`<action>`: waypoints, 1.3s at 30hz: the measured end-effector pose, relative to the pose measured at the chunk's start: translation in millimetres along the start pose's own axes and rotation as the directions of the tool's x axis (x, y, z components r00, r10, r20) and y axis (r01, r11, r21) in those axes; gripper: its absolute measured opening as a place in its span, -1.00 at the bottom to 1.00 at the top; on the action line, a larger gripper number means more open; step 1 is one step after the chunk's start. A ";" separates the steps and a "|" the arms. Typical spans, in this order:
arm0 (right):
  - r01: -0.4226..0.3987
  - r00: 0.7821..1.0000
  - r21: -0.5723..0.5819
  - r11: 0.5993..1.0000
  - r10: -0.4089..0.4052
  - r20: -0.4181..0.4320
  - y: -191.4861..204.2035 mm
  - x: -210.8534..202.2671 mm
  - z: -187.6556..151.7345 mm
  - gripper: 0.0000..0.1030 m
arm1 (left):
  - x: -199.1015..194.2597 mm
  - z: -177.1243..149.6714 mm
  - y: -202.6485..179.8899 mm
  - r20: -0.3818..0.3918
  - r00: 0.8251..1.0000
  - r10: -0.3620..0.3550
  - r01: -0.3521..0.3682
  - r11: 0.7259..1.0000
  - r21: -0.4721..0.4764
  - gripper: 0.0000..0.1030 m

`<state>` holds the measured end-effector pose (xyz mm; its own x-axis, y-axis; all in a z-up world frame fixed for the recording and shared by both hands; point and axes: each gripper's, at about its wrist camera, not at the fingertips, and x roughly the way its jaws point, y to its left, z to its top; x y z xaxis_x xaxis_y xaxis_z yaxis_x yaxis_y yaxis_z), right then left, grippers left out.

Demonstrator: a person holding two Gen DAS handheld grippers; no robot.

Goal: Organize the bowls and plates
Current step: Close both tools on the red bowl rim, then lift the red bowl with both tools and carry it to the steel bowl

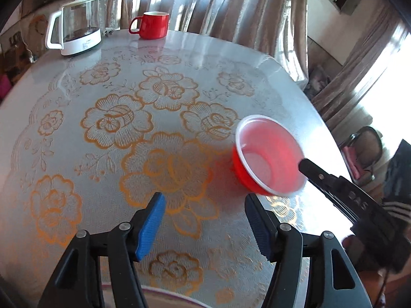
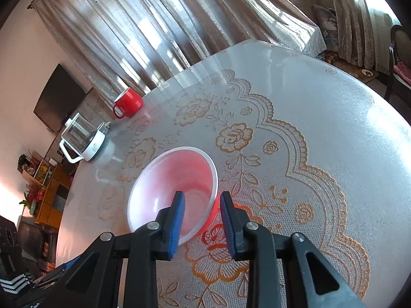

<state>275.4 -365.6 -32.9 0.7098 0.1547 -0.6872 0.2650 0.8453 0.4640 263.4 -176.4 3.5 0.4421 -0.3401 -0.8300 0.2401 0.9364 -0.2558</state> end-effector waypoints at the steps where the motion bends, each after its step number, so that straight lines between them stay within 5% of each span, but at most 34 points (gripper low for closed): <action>1: -0.001 1.000 -0.004 1.000 0.000 -0.005 -1.0 1.2 -0.1 -0.55 | 3.6 1.2 0.7 -0.001 1.000 0.002 -0.002 1.000 -0.008 0.46; 3: -0.003 1.000 -0.011 1.000 0.002 -0.013 -1.4 3.9 -0.6 -0.58 | 10.4 5.5 3.7 -0.015 1.000 -0.017 0.016 0.999 -0.037 0.68; 6: -0.003 1.000 -0.006 1.000 0.003 -0.019 -3.6 7.4 -1.1 -0.61 | 15.2 13.0 7.9 0.000 0.999 -0.048 0.047 0.996 -0.078 0.62; 9: -0.003 0.999 -0.004 1.000 0.003 -0.035 -5.1 13.0 -2.1 -0.62 | 20.9 20.9 1.1 0.007 0.996 -0.089 0.090 0.994 -0.061 -0.37; 10: -0.006 0.999 -0.003 1.000 0.006 -0.041 -5.3 14.5 -2.7 -0.62 | 26.3 23.5 -0.8 -0.013 0.996 -0.091 0.090 0.994 -0.064 -0.49; 19: -0.037 0.997 0.003 0.999 0.037 -0.065 -3.5 14.6 -7.1 -0.62 | 36.8 17.0 -8.0 -0.063 0.992 -0.107 0.103 0.992 -0.068 -0.89; 30: -0.117 0.990 -0.044 0.992 0.112 -0.087 25.9 3.4 -24.7 -0.62 | -5.8 -6.4 -1.9 -0.003 0.994 -0.113 0.113 0.994 -0.010 -0.93; 39: -0.112 0.985 -0.070 0.991 0.101 -0.140 36.9 6.9 -45.1 -0.62 | -21.6 -14.2 45.8 0.018 0.996 -0.082 0.083 0.990 -0.116 -0.92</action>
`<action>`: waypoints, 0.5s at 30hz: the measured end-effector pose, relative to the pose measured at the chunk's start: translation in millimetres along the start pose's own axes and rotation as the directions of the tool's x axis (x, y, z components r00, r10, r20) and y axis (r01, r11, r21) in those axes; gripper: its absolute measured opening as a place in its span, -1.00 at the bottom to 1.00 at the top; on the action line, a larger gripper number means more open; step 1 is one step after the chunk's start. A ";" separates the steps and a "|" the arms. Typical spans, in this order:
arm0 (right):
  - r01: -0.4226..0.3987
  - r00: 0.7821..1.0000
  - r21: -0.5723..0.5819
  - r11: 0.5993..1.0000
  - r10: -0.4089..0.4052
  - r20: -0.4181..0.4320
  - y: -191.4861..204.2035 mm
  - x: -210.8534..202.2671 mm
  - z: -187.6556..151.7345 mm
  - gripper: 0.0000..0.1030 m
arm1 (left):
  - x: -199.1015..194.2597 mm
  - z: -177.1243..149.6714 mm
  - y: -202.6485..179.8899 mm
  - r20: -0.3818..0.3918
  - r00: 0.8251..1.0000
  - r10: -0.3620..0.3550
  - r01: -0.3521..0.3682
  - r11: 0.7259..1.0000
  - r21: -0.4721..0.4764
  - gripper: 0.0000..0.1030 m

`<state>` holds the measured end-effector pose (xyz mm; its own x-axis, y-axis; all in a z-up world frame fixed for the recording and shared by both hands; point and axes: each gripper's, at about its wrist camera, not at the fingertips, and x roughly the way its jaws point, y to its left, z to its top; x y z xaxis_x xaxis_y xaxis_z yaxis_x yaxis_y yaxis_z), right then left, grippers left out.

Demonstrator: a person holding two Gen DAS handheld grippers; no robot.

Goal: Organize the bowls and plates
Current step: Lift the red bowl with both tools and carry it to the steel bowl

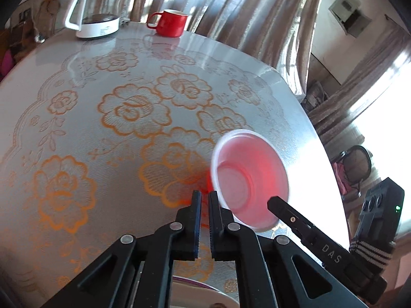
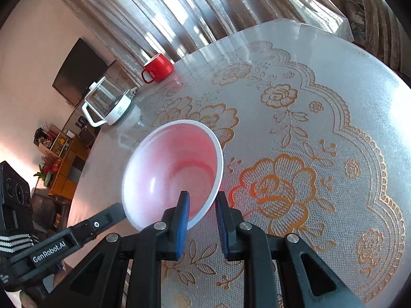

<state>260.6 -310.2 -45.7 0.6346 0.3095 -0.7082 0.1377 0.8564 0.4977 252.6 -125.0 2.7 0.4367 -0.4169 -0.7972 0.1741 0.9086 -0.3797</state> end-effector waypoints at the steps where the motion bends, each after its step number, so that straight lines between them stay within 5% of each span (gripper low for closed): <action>1: -0.001 1.000 0.002 1.000 0.001 -0.005 0.7 1.3 -1.5 -0.62 | 0.4 0.7 2.7 -0.001 1.000 0.004 -0.004 1.000 -0.005 -0.90; 8: -0.002 1.000 0.012 1.000 0.002 -0.011 -0.4 -0.4 -4.1 -0.60 | 4.9 5.1 0.3 -0.010 1.000 -0.016 0.016 1.000 -0.004 -0.68; 12: -0.003 1.000 0.030 1.000 0.003 -0.002 -3.7 -3.4 -2.3 -0.47 | 5.5 6.4 -1.7 -0.002 0.999 -0.036 0.036 0.999 -0.014 -0.26; 15: -0.009 1.000 0.046 0.999 0.009 0.007 -7.3 -5.5 -1.9 -0.44 | 8.6 8.7 1.5 -0.026 0.998 -0.062 0.061 0.997 -0.038 -0.26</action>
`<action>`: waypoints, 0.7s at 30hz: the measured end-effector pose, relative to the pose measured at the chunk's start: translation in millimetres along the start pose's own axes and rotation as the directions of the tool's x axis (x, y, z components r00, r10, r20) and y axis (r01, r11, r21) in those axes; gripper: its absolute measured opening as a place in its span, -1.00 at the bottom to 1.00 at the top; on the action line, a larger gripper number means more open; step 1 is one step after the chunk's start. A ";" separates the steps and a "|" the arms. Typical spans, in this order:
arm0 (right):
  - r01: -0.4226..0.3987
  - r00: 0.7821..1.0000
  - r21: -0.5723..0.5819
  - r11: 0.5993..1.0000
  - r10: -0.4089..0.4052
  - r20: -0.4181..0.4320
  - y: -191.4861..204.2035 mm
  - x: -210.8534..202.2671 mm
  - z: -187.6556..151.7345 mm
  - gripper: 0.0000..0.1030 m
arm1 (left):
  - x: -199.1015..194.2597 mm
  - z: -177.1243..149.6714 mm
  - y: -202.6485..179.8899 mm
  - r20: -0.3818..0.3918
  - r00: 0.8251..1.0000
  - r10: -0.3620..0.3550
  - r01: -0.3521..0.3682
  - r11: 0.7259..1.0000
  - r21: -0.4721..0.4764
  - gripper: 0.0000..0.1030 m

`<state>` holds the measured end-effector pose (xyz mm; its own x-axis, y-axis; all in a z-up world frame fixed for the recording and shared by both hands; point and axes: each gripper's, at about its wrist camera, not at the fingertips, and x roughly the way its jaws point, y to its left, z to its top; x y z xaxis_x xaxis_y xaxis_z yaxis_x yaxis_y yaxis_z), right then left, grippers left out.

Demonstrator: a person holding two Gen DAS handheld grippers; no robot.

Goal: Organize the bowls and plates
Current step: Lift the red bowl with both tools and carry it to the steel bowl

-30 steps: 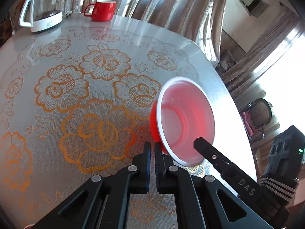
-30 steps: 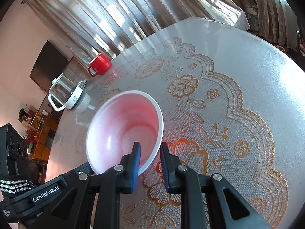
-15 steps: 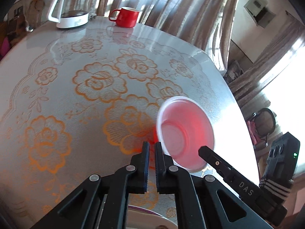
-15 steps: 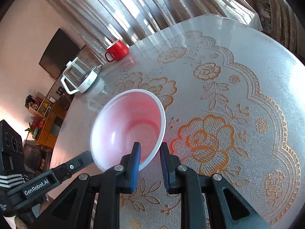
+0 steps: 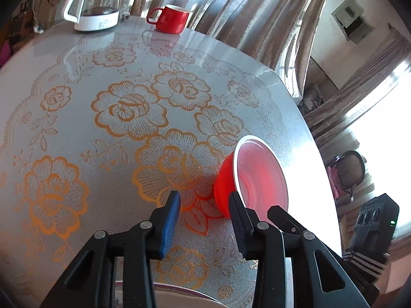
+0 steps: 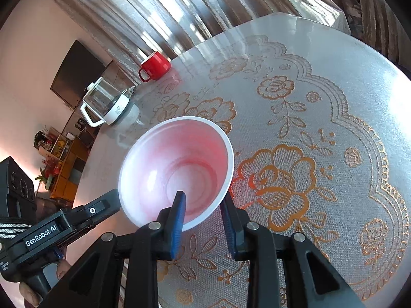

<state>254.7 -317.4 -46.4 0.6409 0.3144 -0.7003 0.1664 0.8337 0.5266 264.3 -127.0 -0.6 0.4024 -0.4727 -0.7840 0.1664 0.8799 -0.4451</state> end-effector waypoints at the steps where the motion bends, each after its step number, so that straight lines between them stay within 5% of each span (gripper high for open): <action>1: -0.001 1.000 0.003 1.000 0.001 0.002 -0.7 -0.5 0.0 -0.44 | -2.6 -1.0 1.7 0.003 1.000 -0.007 0.007 1.000 -0.010 -0.26; 12: -0.010 1.000 0.010 1.000 0.009 0.017 -5.2 -1.0 1.8 -0.43 | -3.3 2.7 -7.1 0.039 0.999 -0.008 0.007 1.000 0.014 -0.26; 14: -0.012 1.000 0.013 1.000 0.011 0.018 -6.7 -1.4 1.2 -0.43 | 4.6 2.3 -16.6 0.032 0.999 0.011 -0.013 0.998 0.062 -0.40; 16: -0.014 1.000 0.017 1.000 0.014 0.017 -6.7 -0.7 0.9 -0.43 | 12.9 1.2 -22.6 0.015 1.000 0.023 -0.024 0.995 0.098 -0.78; 21: 0.006 1.000 -0.014 1.000 -0.005 0.021 -1.7 0.0 -1.4 -0.54 | 12.3 -4.5 -23.5 0.019 0.999 0.039 -0.041 0.992 0.117 -0.81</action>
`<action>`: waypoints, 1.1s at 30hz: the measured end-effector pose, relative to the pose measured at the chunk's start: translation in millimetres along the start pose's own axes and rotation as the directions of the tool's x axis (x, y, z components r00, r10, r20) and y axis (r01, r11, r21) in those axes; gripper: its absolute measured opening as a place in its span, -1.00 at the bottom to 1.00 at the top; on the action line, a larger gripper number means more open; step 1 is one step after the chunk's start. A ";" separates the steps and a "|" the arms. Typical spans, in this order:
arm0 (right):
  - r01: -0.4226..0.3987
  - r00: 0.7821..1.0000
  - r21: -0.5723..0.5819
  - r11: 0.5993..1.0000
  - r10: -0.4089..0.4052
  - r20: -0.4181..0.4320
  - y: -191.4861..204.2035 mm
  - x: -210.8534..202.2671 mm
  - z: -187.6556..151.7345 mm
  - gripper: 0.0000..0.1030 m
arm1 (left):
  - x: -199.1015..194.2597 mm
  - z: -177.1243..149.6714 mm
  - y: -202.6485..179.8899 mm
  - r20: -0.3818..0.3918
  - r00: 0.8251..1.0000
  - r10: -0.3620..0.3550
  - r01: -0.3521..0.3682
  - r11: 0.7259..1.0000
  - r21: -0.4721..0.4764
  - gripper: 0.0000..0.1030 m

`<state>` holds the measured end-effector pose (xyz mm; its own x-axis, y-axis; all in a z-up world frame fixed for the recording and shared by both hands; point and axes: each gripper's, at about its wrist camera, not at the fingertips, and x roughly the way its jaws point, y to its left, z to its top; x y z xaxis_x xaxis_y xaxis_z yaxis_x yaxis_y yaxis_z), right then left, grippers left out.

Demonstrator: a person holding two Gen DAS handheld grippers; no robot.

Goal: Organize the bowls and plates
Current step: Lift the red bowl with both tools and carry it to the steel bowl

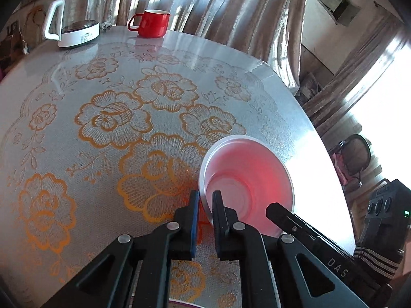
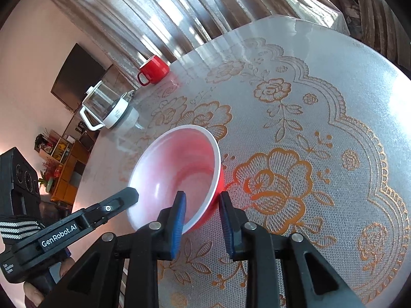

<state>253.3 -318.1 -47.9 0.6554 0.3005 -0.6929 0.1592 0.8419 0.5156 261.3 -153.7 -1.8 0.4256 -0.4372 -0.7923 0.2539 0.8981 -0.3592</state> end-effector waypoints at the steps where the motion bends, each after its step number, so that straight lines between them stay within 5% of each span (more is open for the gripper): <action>1: -0.001 1.000 0.002 1.000 0.001 0.001 -0.2 -0.6 -0.2 -0.59 | -1.7 -1.6 1.1 0.001 1.000 -0.003 0.003 1.000 -0.002 -0.81; 11: -0.045 0.999 -0.001 0.999 0.045 0.019 16.6 -15.2 -9.5 -0.60 | -41.0 -22.7 12.4 0.050 0.998 -0.029 0.031 0.999 -0.038 -0.81; 18: -0.090 0.996 -0.056 0.994 0.090 0.003 49.7 -18.5 -21.8 -0.58 | -83.2 -38.6 22.2 0.124 0.991 0.044 -0.042 0.999 -0.023 -0.81; 33: -0.188 0.982 -0.200 0.962 0.179 -0.062 132.2 -20.2 -61.7 -0.58 | -159.1 -85.5 84.2 0.205 0.973 0.107 -0.083 0.989 -0.123 -0.81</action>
<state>215.6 -185.3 3.2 0.6264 0.4737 -0.6190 -0.1177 0.8425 0.5256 140.7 -4.3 51.9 0.6189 -0.3394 -0.7084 0.1091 0.9302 -0.3504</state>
